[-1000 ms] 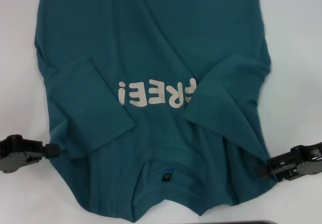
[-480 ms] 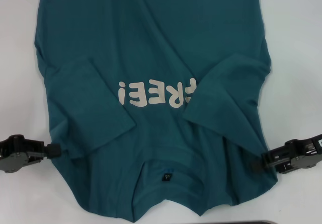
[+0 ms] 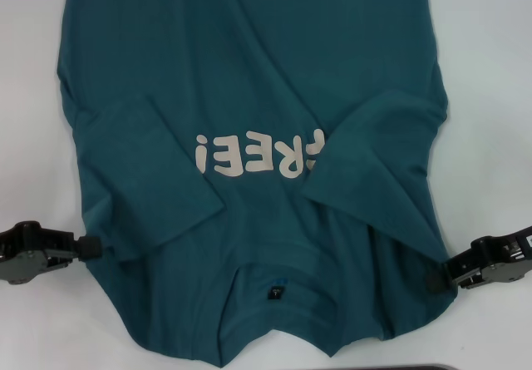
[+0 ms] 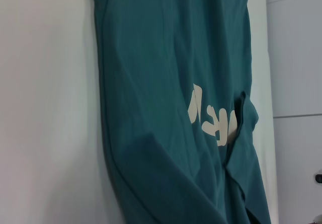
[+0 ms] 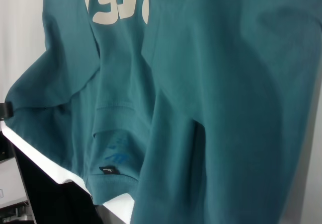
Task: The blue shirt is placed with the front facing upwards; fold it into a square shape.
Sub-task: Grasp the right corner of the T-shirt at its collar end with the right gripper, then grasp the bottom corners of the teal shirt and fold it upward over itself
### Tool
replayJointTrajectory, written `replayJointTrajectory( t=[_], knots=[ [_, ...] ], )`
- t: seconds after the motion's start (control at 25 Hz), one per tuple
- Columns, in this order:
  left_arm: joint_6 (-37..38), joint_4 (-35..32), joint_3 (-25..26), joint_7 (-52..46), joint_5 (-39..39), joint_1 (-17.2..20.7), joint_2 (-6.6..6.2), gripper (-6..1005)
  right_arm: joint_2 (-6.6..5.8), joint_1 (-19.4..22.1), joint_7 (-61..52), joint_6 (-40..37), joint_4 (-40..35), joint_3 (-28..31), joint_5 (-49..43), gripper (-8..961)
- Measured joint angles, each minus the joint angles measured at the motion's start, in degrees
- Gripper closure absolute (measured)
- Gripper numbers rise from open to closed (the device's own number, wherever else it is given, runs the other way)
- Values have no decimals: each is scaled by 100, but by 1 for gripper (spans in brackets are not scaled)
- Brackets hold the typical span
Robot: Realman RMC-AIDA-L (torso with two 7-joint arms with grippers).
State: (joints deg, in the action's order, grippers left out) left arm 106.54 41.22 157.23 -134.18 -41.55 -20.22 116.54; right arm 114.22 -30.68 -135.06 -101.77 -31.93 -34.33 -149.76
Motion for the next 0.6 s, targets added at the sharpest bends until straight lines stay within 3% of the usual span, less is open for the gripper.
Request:
replayJointTrajectory(
  t=[0.4,0.6],
  knots=[
    [23,0,5,-14,-7,3,0,999,-44,77,-54,-60,-265,59,-2,818],
    [113,1,-29,-8,13,6,0,999,-90,88,-29,-172,-312,-20,-41,929]
  ],
)
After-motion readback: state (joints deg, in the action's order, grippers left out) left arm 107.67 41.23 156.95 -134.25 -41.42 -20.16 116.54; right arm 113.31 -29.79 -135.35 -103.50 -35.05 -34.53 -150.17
